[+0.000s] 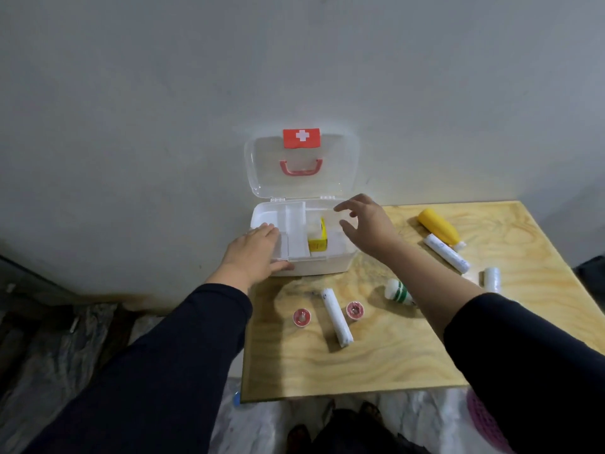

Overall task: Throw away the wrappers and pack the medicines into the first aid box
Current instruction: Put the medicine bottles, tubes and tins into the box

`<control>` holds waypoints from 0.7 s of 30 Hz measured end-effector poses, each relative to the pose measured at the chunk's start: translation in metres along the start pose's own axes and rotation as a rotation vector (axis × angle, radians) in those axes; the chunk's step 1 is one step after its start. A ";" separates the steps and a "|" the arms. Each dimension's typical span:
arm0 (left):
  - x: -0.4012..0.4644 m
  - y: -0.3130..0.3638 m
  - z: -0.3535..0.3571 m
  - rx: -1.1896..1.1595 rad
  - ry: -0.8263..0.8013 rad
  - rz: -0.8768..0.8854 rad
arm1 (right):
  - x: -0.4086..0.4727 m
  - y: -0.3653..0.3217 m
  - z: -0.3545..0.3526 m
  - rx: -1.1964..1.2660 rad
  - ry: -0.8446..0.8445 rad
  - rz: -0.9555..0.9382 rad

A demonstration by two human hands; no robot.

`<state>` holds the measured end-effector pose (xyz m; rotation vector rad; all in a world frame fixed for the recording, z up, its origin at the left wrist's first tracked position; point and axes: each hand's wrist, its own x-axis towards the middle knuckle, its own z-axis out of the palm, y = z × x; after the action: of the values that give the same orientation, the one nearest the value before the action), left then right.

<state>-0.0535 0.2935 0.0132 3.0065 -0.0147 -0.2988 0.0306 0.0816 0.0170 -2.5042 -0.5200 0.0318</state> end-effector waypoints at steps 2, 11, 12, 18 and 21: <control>0.001 0.006 0.000 -0.012 0.000 0.015 | -0.017 0.011 -0.010 0.002 0.060 0.037; 0.009 0.019 0.014 -0.021 -0.020 0.019 | -0.104 0.081 -0.014 -0.212 -0.215 0.408; 0.009 0.019 0.015 -0.024 -0.017 0.017 | -0.112 0.086 -0.011 -0.219 -0.235 0.449; 0.008 0.016 0.026 -0.055 -0.005 0.019 | -0.141 0.108 0.002 -0.207 -0.164 0.487; 0.008 0.016 0.030 -0.068 0.012 0.025 | -0.142 0.106 0.001 -0.136 -0.090 0.503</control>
<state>-0.0513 0.2743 -0.0155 2.9381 -0.0395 -0.2737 -0.0629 -0.0516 -0.0544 -2.7130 0.0875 0.3121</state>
